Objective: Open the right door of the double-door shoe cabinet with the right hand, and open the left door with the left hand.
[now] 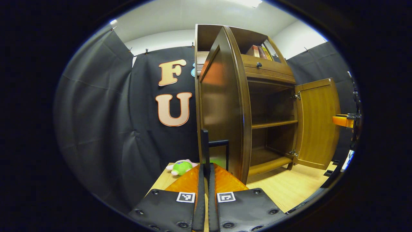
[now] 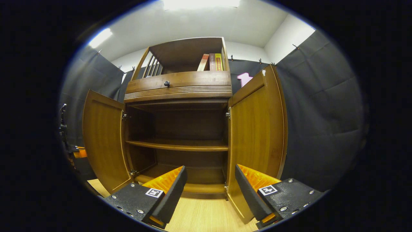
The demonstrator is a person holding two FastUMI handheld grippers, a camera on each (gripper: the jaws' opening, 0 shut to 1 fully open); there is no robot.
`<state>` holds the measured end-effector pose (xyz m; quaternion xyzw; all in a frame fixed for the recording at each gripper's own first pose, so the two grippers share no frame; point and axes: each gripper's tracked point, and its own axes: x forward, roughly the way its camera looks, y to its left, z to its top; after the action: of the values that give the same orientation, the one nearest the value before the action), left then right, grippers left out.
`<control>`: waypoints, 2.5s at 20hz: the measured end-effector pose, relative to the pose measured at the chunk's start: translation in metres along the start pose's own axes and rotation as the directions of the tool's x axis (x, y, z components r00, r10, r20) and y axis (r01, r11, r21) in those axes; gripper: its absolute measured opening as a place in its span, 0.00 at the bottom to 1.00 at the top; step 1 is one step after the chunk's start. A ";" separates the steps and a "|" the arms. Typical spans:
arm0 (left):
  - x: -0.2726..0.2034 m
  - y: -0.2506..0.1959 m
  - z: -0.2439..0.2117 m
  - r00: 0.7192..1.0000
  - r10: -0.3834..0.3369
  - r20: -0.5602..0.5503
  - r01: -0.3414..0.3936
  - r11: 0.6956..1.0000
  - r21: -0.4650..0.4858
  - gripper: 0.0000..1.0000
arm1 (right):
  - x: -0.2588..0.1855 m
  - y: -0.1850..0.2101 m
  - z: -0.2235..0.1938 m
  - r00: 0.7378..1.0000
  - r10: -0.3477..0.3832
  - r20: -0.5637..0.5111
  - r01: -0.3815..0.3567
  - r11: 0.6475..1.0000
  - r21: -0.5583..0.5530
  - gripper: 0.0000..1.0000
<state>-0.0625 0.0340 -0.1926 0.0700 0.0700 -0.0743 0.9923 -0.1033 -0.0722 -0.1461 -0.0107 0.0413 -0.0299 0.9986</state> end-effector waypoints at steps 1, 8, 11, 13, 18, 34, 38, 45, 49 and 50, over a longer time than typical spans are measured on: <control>-0.001 0.004 -0.001 1.000 0.004 0.000 -0.004 1.000 -0.005 0.11 | 0.001 0.000 0.000 1.000 0.000 -0.001 0.000 1.000 0.000 0.92; -0.005 0.033 -0.005 0.999 0.045 -0.010 -0.046 0.999 -0.015 0.10 | 0.005 0.006 -0.004 1.000 0.009 -0.004 -0.009 1.000 -0.002 0.92; -0.008 0.042 -0.008 0.998 0.057 -0.014 -0.058 0.998 -0.023 0.12 | 0.006 0.009 -0.007 1.000 0.012 -0.011 -0.012 1.000 -0.007 0.92; -0.010 0.048 -0.007 0.998 0.062 -0.018 -0.062 0.998 -0.025 0.07 | 0.006 0.010 -0.008 1.000 0.016 -0.013 -0.016 1.000 -0.008 0.92; -0.014 0.057 -0.007 0.996 0.082 -0.020 -0.083 0.996 -0.033 0.07 | 0.007 0.010 -0.004 1.000 0.013 -0.003 -0.013 1.000 -0.001 0.92; -0.062 0.006 0.058 0.988 0.154 0.031 -0.154 0.988 0.014 0.08 | 0.001 -0.011 -0.001 1.000 -0.004 0.000 0.004 1.000 -0.005 0.92; -0.061 -0.016 0.069 0.991 0.132 0.017 -0.132 0.990 -0.044 0.19 | -0.004 -0.032 0.011 0.999 -0.033 0.013 0.033 0.999 -0.013 0.92; -0.044 -0.021 0.079 0.990 0.142 0.014 -0.140 0.987 -0.078 0.57 | -0.014 -0.055 0.032 0.999 -0.045 0.019 0.046 0.999 -0.018 0.92; -0.036 -0.025 0.099 0.985 0.161 0.061 -0.157 0.986 -0.062 0.70 | -0.019 -0.065 0.040 0.998 -0.056 0.022 0.056 0.998 -0.011 0.92; -0.035 -0.027 0.103 0.985 0.160 0.068 -0.156 0.986 -0.059 0.76 | -0.019 -0.067 0.042 0.998 -0.059 0.026 0.059 0.998 -0.012 0.92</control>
<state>-0.0876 -0.0026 -0.0903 0.0458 0.0302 0.0041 0.9985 -0.1228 -0.1372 -0.1006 -0.0185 0.0284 -0.0590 0.9977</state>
